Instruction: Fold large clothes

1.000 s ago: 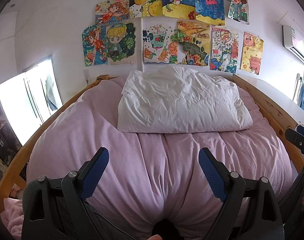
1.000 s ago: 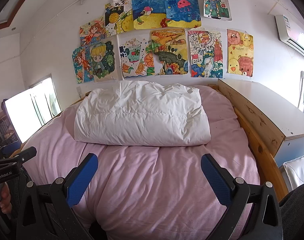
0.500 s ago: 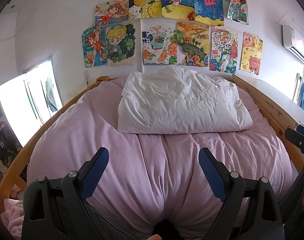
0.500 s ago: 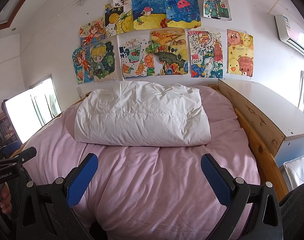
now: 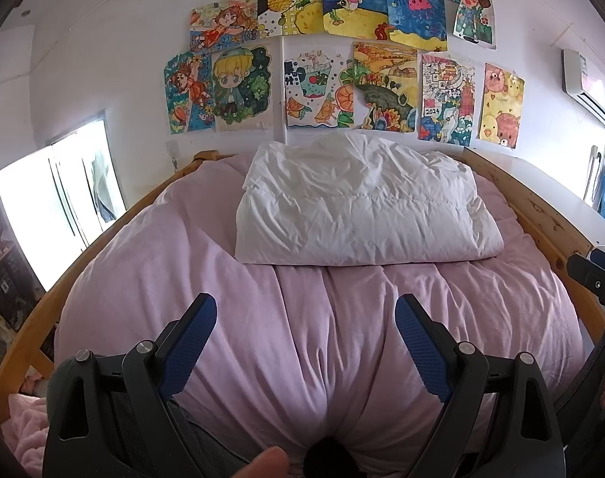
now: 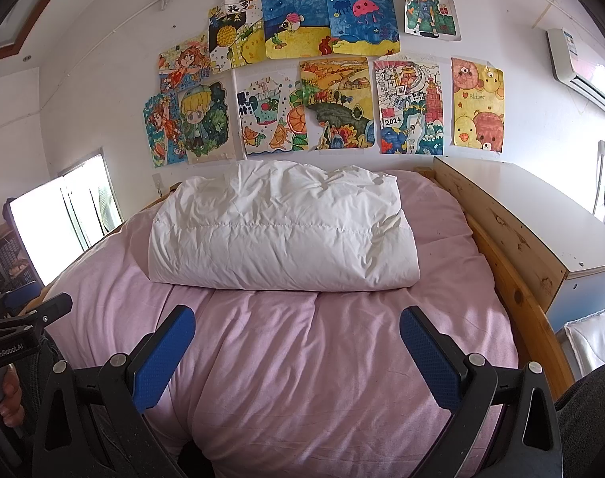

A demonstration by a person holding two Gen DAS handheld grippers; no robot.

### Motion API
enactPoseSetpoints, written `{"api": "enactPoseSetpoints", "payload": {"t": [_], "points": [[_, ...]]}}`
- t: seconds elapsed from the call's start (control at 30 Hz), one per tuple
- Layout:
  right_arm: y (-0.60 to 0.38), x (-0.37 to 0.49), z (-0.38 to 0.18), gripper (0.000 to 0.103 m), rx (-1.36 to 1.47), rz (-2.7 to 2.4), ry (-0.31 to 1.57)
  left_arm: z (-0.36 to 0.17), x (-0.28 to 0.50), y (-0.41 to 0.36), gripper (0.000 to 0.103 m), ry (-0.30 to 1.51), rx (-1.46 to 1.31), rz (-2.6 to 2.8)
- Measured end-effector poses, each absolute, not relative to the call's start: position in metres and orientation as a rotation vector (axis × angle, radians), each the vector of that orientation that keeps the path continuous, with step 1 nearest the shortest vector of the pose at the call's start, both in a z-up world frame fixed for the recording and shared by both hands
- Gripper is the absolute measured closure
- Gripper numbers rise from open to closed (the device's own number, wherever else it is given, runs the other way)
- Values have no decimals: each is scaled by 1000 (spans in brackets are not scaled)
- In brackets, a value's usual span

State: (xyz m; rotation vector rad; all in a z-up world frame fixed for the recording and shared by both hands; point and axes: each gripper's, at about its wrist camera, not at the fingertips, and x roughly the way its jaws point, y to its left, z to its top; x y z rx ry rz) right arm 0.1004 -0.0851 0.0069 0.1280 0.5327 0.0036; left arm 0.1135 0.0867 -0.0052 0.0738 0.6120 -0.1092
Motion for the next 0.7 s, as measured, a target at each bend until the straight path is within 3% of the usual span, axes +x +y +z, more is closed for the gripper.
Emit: {"api": "enactPoseSetpoints", "payload": {"t": [0.7], "points": [[-84,101,7,0,130,2,534,-5,116,88,15,601,80,-98]]}}
